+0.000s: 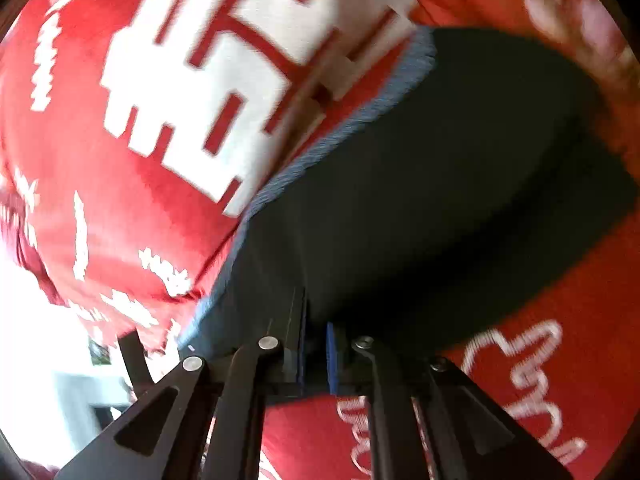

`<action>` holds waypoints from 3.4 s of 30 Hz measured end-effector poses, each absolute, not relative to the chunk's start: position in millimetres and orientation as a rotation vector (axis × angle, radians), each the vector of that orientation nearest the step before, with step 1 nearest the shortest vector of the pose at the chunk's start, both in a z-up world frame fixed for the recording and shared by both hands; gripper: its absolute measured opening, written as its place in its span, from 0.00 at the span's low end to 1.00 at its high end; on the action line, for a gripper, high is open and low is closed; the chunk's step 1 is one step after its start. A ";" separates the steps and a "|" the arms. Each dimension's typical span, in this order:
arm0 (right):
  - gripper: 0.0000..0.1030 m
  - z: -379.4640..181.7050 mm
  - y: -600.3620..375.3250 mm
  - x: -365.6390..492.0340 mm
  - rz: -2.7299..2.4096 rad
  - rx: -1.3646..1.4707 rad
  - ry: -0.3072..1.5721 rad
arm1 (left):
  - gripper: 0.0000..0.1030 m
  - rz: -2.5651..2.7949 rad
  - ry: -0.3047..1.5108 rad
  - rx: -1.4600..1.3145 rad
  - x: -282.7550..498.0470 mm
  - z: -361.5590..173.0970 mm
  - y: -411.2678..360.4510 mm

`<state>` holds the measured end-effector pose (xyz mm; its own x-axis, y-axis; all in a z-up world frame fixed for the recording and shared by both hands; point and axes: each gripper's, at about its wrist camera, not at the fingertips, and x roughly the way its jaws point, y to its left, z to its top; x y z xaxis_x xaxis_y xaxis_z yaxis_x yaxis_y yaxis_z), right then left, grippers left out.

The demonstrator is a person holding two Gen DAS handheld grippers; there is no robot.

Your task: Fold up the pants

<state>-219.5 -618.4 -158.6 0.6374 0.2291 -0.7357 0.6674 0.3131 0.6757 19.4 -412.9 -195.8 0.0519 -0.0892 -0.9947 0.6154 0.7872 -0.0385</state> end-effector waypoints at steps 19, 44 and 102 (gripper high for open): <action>0.26 -141.3 -694.3 -192.0 -0.584 0.779 1.089 | 0.85 -0.594 1.266 0.466 23.3 -175.9 -487.0; 0.35 -146.8 -619.3 -195.3 -0.487 0.799 1.210 | 0.91 -0.532 1.340 0.508 -13.4 -180.9 -379.8; 0.33 -187.2 -519.7 -9.9 -0.315 0.697 1.204 | 0.99 -0.497 1.301 0.363 125.1 -227.9 -317.9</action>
